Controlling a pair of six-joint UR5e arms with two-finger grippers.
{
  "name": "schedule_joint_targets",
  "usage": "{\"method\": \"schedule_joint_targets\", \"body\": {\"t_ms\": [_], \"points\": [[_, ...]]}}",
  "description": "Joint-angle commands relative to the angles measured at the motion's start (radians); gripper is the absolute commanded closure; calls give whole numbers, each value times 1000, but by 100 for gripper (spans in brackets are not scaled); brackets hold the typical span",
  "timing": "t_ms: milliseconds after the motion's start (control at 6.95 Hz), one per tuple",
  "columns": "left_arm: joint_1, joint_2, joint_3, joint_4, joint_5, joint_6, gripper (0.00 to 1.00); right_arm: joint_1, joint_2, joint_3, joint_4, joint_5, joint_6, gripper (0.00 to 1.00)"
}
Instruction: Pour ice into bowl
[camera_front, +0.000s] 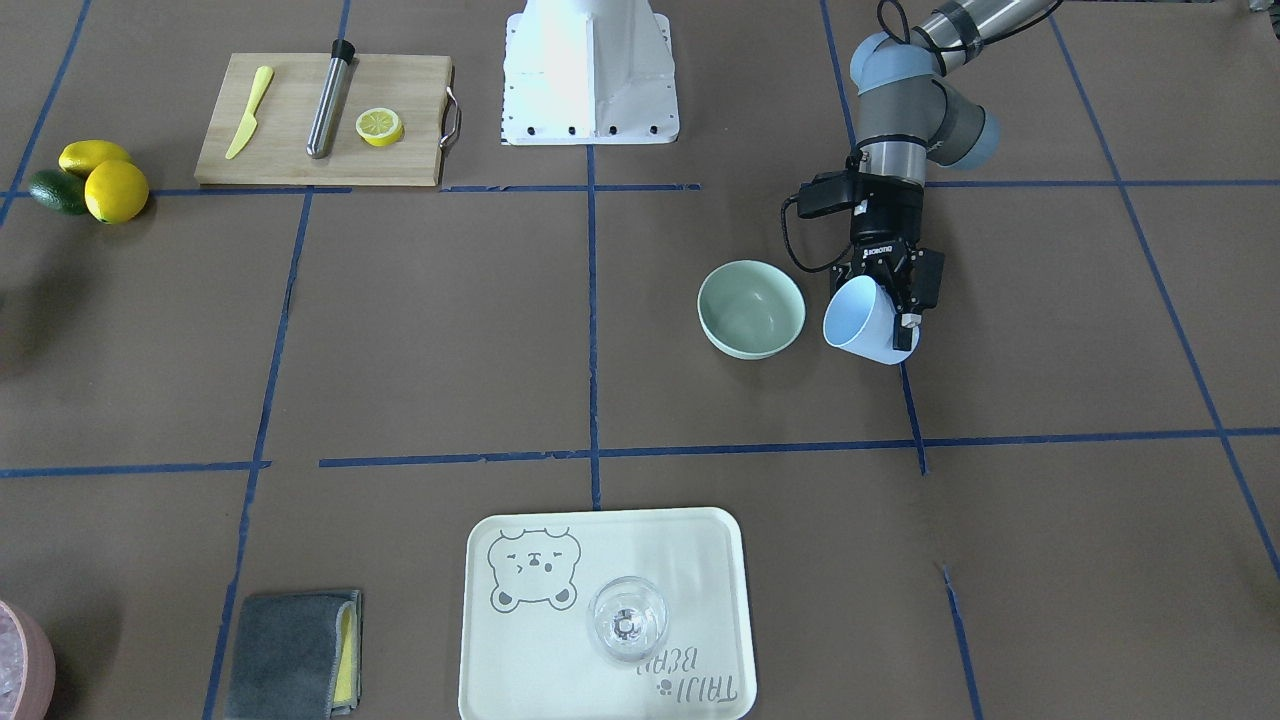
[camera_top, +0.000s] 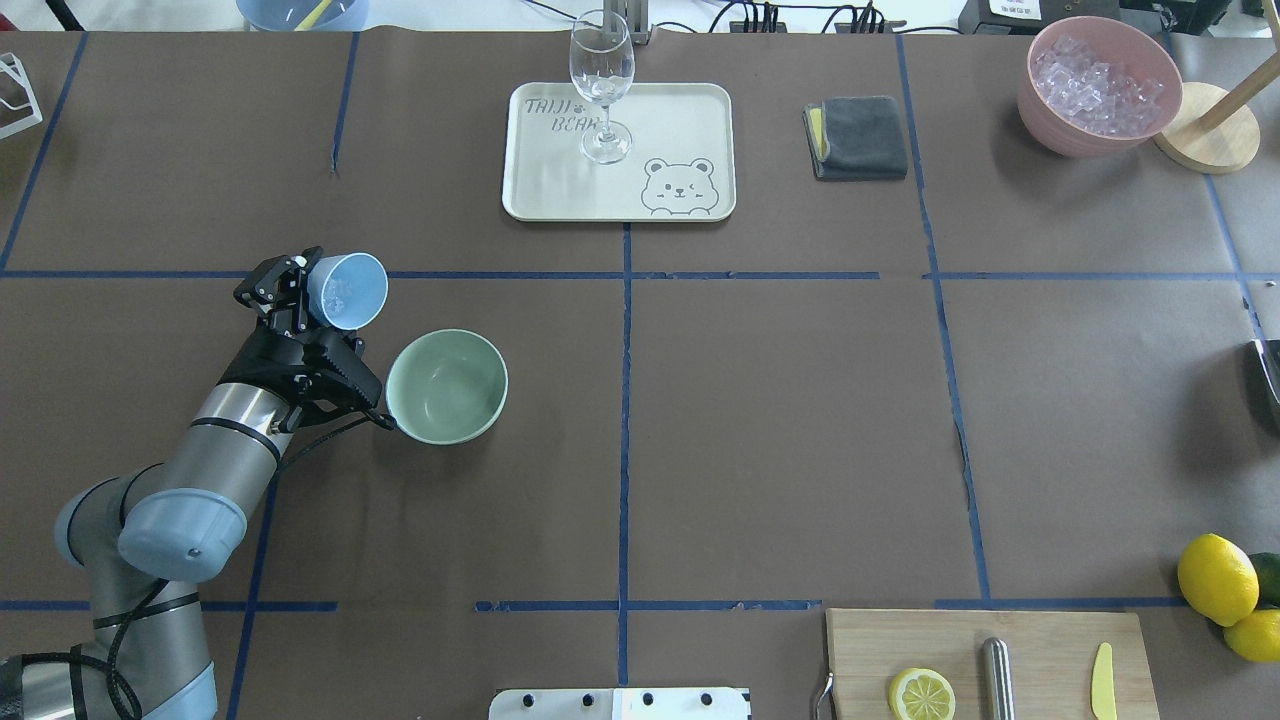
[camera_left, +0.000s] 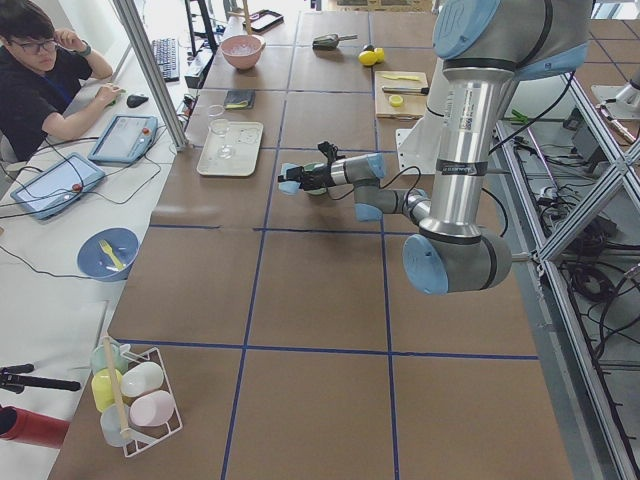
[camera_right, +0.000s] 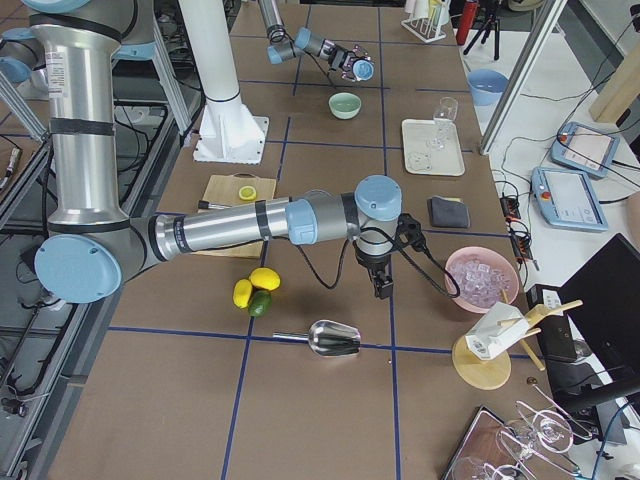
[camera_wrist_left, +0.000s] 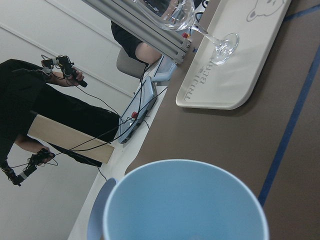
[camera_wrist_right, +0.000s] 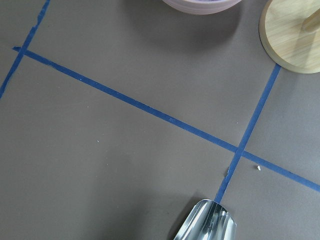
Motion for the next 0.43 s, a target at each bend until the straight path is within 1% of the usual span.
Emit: {"method": "schedule_joint_targets", "body": {"t_ms": [0,144,288], "points": [[20,-7,-4,2,37,189,100,0,0,0,0,0,1,0],[25,-25,-2,2,40,291,100,0,0,0,0,0,1,0],[31,-33,2,4,76,397,100,0,0,0,-2,0,1,0]]}}
